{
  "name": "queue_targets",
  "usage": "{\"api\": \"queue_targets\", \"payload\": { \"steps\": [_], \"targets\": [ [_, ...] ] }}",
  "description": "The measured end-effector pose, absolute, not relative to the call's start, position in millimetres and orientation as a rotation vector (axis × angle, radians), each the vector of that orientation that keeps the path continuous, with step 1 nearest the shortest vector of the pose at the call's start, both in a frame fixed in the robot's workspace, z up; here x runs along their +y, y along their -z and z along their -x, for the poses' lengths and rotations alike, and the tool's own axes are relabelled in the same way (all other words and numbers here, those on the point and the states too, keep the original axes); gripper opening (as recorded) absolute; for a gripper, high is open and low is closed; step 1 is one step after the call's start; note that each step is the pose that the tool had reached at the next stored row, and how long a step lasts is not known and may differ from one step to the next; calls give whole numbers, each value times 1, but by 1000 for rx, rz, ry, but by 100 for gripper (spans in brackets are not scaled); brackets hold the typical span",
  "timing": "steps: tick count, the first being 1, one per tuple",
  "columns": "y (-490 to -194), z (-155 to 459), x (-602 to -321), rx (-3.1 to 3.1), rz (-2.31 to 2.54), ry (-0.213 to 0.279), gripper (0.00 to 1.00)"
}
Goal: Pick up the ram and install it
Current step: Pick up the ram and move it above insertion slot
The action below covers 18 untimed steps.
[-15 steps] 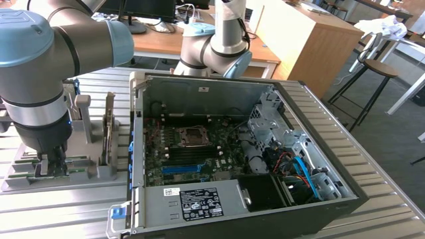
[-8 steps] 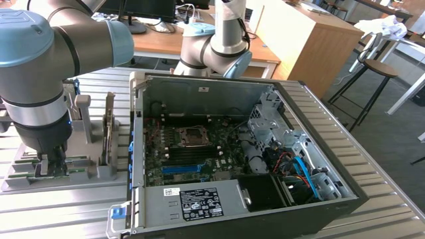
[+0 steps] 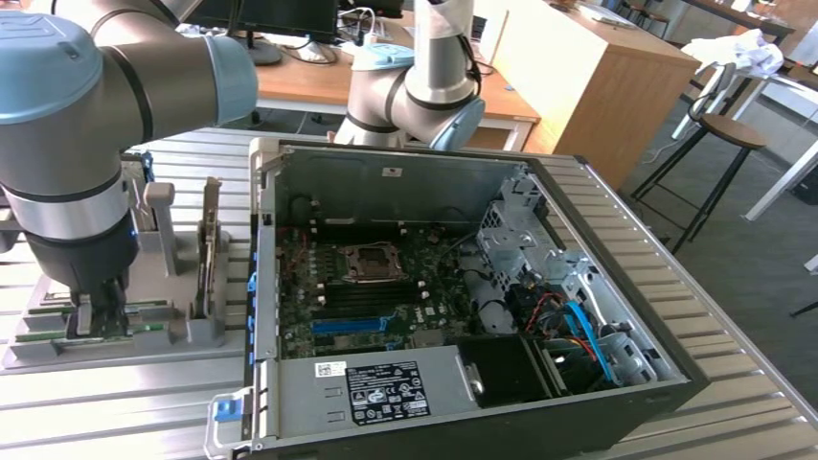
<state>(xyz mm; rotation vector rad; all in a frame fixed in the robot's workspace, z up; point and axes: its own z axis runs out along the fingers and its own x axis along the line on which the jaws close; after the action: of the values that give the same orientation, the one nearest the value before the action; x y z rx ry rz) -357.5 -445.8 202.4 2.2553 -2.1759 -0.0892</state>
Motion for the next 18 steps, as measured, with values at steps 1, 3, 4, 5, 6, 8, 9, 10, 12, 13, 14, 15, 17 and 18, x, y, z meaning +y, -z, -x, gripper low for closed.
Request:
{"api": "queue_targets", "payload": {
  "steps": [1, 3, 4, 5, 6, 8, 9, 10, 12, 13, 14, 15, 17, 18],
  "targets": [
    [-203, 357, -446, -2176, -2255, 89, 11],
    [-205, 357, -446, -2176, -2255, 89, 11],
    [-206, 357, -446, -2176, -2255, 89, 11],
    [-208, 357, -446, -2176, -2255, 89, 11],
    [-209, 357, -446, -2176, -2255, 89, 11],
    [-212, 357, -446, -2176, -2255, 89, 11],
    [-214, 357, -446, -2177, -2255, 89, 11],
    [-216, 357, -446, -2177, -2254, 89, 11],
    [-220, 357, -446, -2177, -2254, 89, 11],
    [-222, 357, -446, -2177, -2254, 89, 11],
    [-224, 357, -446, -2178, -2254, 89, 11],
    [-227, 357, -446, -2178, -2253, 89, 11],
    [-232, 357, -446, -2179, -2253, 89, 11],
    [-234, 357, -446, -2179, -2252, 89, 11]
  ]
}}
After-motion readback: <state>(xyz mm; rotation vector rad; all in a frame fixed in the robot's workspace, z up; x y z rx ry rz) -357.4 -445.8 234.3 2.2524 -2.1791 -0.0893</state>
